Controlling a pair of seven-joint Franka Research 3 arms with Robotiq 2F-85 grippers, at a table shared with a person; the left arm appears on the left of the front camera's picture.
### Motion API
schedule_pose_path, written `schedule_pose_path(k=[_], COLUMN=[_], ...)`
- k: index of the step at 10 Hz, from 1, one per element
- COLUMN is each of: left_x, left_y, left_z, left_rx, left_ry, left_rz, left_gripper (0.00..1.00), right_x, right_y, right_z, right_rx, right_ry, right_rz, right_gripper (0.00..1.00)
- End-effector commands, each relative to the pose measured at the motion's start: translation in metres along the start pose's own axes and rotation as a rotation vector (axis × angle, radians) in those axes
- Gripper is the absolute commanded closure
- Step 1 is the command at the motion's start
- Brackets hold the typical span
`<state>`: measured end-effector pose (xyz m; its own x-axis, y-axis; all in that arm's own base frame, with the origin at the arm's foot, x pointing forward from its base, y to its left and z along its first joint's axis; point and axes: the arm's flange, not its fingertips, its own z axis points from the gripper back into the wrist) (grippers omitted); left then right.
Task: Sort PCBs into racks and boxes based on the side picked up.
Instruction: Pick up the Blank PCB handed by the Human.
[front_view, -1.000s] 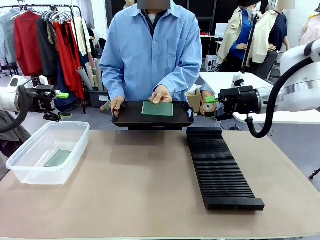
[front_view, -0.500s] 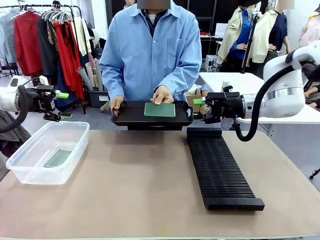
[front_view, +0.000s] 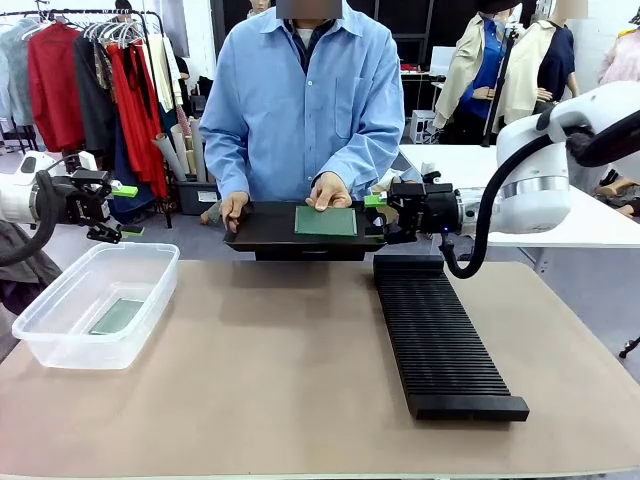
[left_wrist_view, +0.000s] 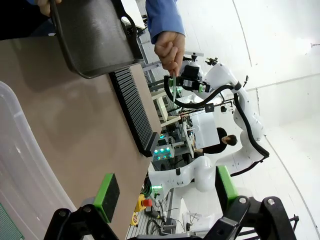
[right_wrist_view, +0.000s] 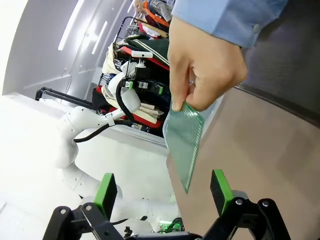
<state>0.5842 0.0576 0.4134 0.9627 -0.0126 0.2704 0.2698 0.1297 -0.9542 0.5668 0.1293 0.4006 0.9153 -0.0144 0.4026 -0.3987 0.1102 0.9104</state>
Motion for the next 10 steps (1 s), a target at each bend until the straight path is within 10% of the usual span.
schedule_pose_path(k=[1, 10], left_x=[0.0, 0.0], left_y=[-0.001, -0.001], left_z=[0.001, 0.001], left_rx=[-0.005, -0.005], left_ry=[-0.002, -0.002], left_rz=[-0.003, -0.003], left_gripper=[0.0, 0.0], right_x=[0.017, 0.03], right_y=[-0.002, -0.01], right_z=[-0.011, -0.041], right_rx=[0.02, 0.054], right_ry=[-0.017, 0.015], right_rz=[0.013, 0.015], right_gripper=[0.0, 0.05])
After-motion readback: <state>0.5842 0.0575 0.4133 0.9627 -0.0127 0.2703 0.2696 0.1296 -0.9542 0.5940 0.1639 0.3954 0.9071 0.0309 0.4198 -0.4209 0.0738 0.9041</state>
